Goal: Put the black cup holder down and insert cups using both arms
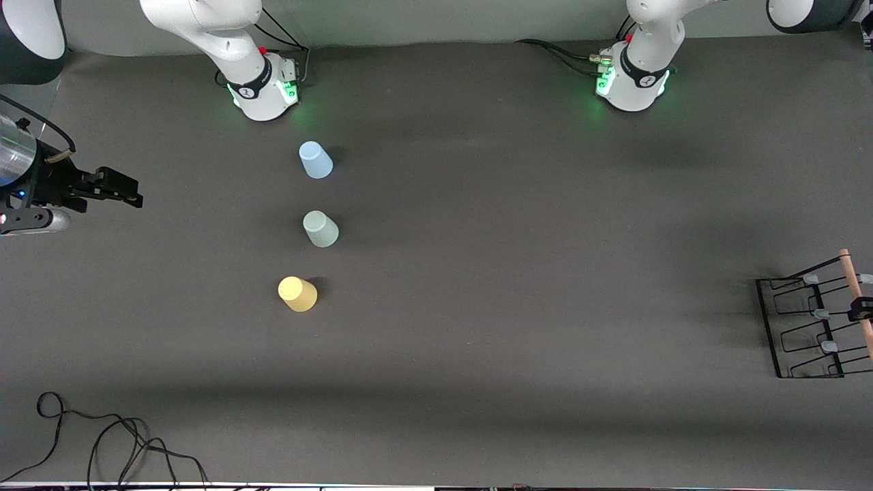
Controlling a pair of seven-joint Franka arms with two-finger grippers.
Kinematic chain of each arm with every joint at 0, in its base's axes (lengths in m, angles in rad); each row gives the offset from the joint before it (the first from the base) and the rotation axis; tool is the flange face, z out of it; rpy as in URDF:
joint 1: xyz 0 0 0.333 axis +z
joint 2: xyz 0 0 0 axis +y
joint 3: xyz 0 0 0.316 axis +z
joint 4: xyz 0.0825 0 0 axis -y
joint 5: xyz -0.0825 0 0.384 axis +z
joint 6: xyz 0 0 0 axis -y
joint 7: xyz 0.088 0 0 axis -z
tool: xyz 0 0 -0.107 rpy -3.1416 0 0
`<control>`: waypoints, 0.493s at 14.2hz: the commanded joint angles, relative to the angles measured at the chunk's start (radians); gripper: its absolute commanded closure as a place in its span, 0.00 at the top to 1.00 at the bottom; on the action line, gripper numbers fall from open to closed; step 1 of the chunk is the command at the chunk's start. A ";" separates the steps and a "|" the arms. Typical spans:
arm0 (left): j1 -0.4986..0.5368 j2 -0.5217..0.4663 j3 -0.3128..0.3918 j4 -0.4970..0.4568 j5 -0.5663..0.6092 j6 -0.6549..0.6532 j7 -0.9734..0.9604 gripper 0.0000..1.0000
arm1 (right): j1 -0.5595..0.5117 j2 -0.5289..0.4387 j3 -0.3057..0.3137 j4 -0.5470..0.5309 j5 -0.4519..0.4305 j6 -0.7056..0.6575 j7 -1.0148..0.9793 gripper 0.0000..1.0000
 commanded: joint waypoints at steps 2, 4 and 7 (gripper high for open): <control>-0.010 0.003 0.005 0.060 0.027 -0.080 -0.002 0.00 | 0.003 0.003 -0.002 0.019 0.004 -0.012 0.016 1.00; -0.019 0.000 0.003 0.085 0.024 -0.125 -0.005 0.00 | 0.003 0.003 -0.002 0.019 0.004 -0.012 0.016 1.00; -0.065 -0.021 0.002 0.091 0.001 -0.166 -0.019 0.00 | 0.003 0.003 -0.002 0.019 0.004 -0.012 0.016 1.00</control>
